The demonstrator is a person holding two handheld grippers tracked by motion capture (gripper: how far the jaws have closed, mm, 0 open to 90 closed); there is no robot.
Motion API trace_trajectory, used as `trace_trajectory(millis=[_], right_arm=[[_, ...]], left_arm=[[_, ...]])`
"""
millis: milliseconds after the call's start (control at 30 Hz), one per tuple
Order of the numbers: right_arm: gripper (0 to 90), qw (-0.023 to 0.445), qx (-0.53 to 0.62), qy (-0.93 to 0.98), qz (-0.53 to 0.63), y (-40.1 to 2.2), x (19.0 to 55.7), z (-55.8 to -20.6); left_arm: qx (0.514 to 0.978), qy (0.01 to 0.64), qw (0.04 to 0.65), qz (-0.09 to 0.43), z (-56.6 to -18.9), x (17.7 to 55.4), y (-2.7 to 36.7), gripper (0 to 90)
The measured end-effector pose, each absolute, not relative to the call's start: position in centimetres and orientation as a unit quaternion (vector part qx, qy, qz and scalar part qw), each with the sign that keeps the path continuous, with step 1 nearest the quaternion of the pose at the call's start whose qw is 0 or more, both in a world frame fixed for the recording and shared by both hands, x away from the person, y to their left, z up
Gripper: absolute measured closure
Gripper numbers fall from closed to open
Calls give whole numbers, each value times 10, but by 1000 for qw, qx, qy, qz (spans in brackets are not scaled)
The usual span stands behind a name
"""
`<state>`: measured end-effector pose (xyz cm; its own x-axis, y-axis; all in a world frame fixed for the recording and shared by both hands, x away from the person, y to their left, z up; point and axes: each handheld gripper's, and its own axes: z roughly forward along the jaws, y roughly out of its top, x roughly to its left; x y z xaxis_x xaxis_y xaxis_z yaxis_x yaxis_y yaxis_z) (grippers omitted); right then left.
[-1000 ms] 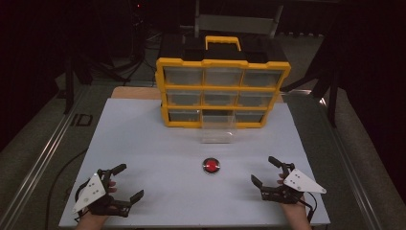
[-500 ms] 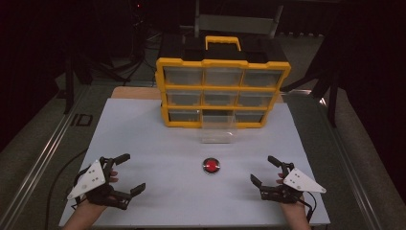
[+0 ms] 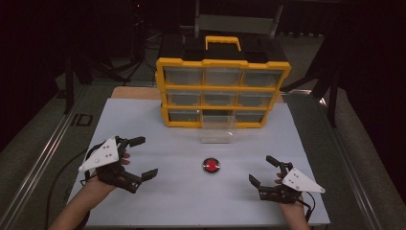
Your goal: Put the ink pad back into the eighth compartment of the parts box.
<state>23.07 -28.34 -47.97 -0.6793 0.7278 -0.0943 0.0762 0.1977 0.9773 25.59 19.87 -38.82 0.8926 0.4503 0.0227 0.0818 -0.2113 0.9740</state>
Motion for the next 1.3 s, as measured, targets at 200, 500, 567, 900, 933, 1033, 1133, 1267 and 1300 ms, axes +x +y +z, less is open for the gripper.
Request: trace_trajectory(millis=[200, 500, 567, 900, 933, 1033, 1133, 1267, 1300], right_arm=[[115, 288, 282, 716, 570, -284, 230, -478], [115, 287, 279, 717, 571, -283, 230, -479], [115, 287, 279, 718, 570, -283, 230, -479], [115, 286, 270, 720, 571, -280, 230, -478], [115, 286, 271, 721, 571, -280, 230, -478], [115, 286, 270, 721, 571, -281, 230, -478], [115, 286, 270, 720, 571, -281, 230, -478], [115, 285, 268, 721, 571, -280, 230, -478], [115, 284, 268, 721, 572, -280, 230, -478]], left_arm=[[767, 149, 607, 143, -372, 265, 182, 3], [776, 134, 602, 133, -368, 280, 150, 2], [775, 132, 603, 131, -369, 282, 147, 3], [793, 118, 588, 105, -379, 297, 107, 3], [795, 115, 587, 100, -381, 299, 104, 3], [800, 110, 582, 96, -388, 303, 93, 3], [810, 98, 571, 87, -397, 307, 83, 2], [821, 95, 558, 74, -409, 313, 72, 3], [823, 93, 555, 76, -412, 313, 70, 3]])
